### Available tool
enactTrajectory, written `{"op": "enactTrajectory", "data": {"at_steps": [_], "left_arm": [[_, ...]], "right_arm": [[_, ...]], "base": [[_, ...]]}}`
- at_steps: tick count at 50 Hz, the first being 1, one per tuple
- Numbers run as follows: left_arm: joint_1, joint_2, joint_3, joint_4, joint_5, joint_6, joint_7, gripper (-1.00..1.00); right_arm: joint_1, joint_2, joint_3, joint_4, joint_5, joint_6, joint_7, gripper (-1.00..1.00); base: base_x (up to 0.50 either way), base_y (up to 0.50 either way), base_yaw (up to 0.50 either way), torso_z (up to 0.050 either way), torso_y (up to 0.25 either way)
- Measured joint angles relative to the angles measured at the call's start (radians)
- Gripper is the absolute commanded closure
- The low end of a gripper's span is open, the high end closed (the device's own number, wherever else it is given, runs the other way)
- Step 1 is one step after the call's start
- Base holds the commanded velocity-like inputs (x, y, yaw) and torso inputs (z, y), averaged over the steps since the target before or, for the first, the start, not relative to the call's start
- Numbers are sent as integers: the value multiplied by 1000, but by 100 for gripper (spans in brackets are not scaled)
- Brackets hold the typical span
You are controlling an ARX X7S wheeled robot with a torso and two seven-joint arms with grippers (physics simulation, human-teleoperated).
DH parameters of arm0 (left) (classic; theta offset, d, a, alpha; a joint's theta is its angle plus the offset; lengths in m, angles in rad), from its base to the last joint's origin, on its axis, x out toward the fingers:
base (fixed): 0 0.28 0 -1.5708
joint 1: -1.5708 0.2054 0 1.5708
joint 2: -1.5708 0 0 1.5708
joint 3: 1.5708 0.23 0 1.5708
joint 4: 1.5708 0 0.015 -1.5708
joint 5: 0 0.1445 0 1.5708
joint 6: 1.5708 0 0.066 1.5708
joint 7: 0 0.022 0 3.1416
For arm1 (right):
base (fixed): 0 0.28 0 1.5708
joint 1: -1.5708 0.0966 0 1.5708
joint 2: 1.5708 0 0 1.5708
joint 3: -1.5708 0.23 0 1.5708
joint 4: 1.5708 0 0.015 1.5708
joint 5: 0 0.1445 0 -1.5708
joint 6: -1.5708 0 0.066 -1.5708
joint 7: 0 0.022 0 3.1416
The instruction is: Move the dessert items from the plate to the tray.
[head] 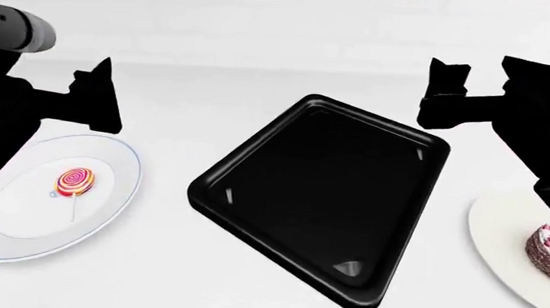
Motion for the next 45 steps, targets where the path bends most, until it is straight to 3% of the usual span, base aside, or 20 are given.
{"op": "enactTrajectory", "data": {"at_steps": [7,18,26,45], "left_arm": [[1,-35,4,-59,-64,-17,-42,-100],[256,15,-109,-186,-114,50,-159,-100],[358,30,-133,-242,-124,68,-219,-100],[441,29,-83,-319,-50,132,-186,-100]], "right_arm": [[8,29,-54,31,-4,-27,-12,-100],[20,65,-115,62,-42,-94,-60,-100],[27,79,-138,76,-56,-123,-77,-100],[23,100,-165,83,-62,-159,-89,-100]], "base": [[0,0,0,47,130],[0,0,0,49,100],[0,0,0,2,0],[0,0,0,0,0]]}}
